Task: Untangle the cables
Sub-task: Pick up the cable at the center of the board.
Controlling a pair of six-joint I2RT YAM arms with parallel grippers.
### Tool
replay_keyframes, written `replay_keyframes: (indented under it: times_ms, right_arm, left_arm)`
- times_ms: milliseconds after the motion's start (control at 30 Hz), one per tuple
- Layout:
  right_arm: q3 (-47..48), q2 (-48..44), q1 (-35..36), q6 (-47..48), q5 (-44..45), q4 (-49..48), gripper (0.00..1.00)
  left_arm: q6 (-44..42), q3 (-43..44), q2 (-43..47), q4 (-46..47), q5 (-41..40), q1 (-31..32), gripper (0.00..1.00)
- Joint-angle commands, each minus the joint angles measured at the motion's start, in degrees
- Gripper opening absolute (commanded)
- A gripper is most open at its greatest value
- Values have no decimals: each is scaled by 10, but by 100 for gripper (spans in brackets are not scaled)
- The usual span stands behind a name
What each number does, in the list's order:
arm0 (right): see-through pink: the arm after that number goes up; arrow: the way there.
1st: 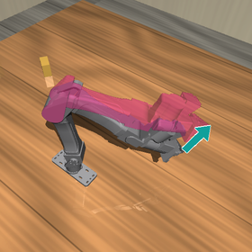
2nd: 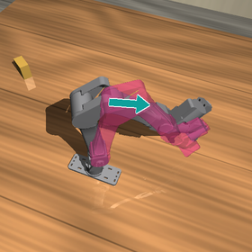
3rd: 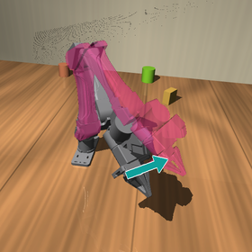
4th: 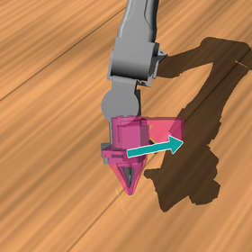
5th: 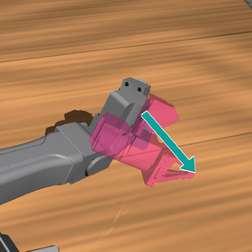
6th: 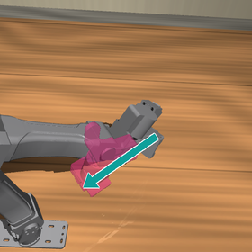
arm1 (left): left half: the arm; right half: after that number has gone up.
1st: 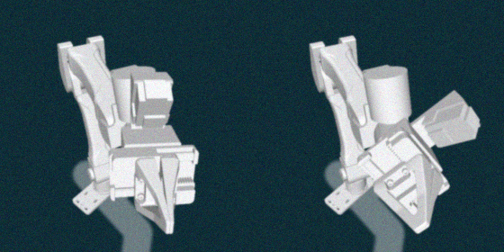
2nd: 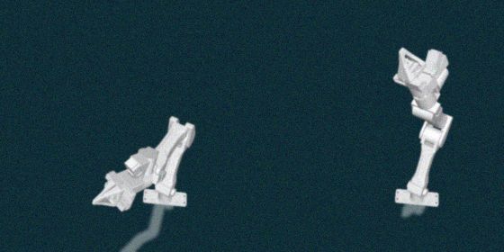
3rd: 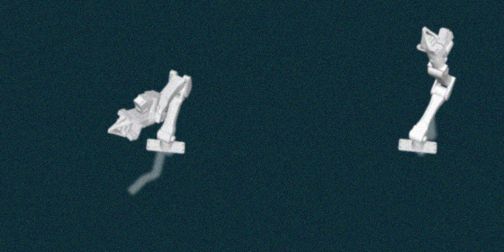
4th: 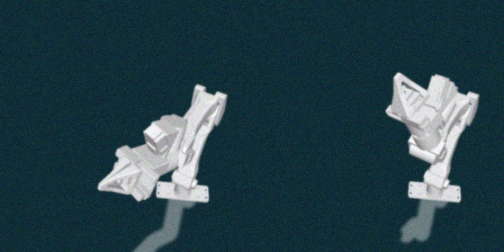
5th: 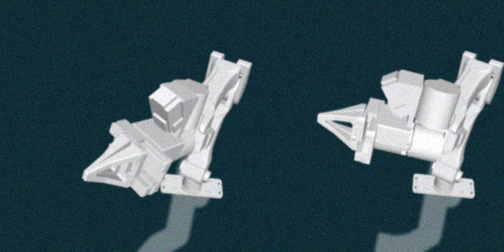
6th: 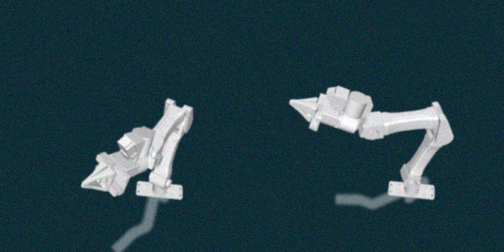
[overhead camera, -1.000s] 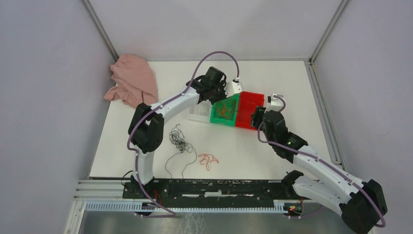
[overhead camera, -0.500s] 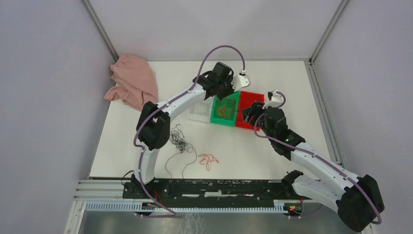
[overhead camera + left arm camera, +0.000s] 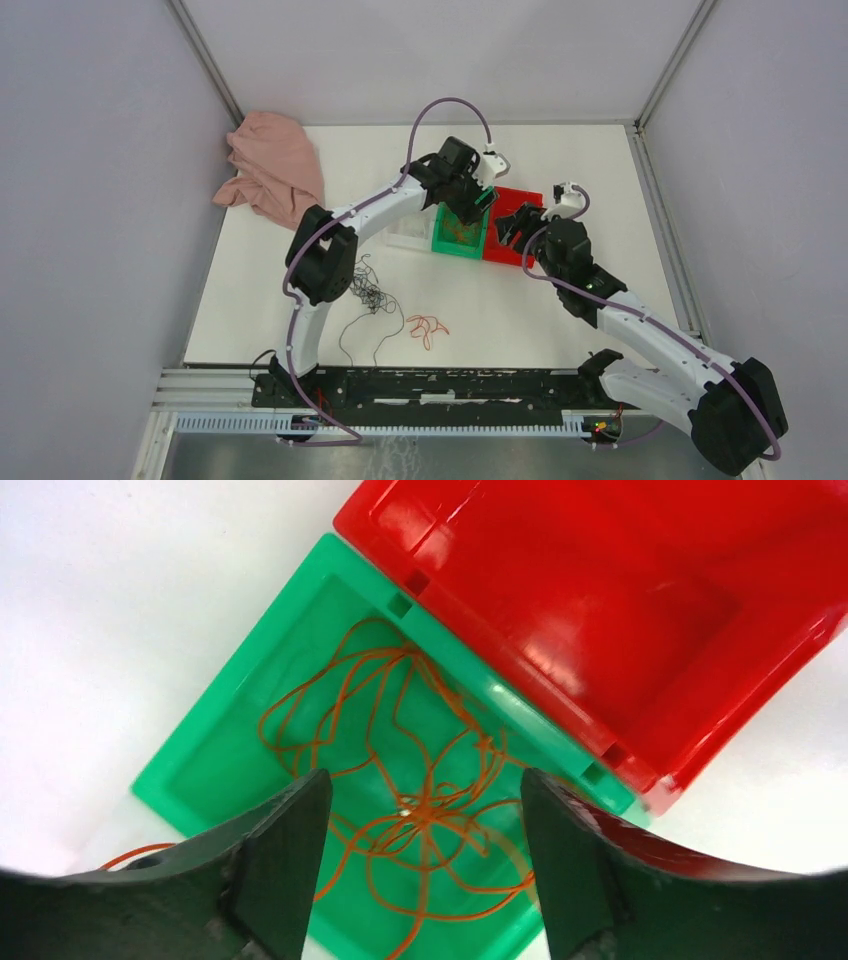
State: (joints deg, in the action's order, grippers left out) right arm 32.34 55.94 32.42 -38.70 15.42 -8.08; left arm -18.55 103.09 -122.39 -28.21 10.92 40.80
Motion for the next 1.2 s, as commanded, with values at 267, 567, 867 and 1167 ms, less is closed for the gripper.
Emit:
replay_keyframes:
  times_ms: [267, 567, 867, 1167]
  right_arm:
    - [16, -12, -18, 7, -13, -9, 65]
    - [33, 7, -19, 14, -37, -7, 64]
    - [36, 12, -19, 21, -51, 3, 63]
    - [29, 7, -19, 21, -59, 9, 59]
  left_arm:
    - [62, 92, 84, -28, 110, -30, 99]
    - [88, 63, 147, -33, 76, -141, 97]
    - [171, -109, 190, 62, 87, -191, 82]
    - [264, -172, 172, 161, 143, -193, 68]
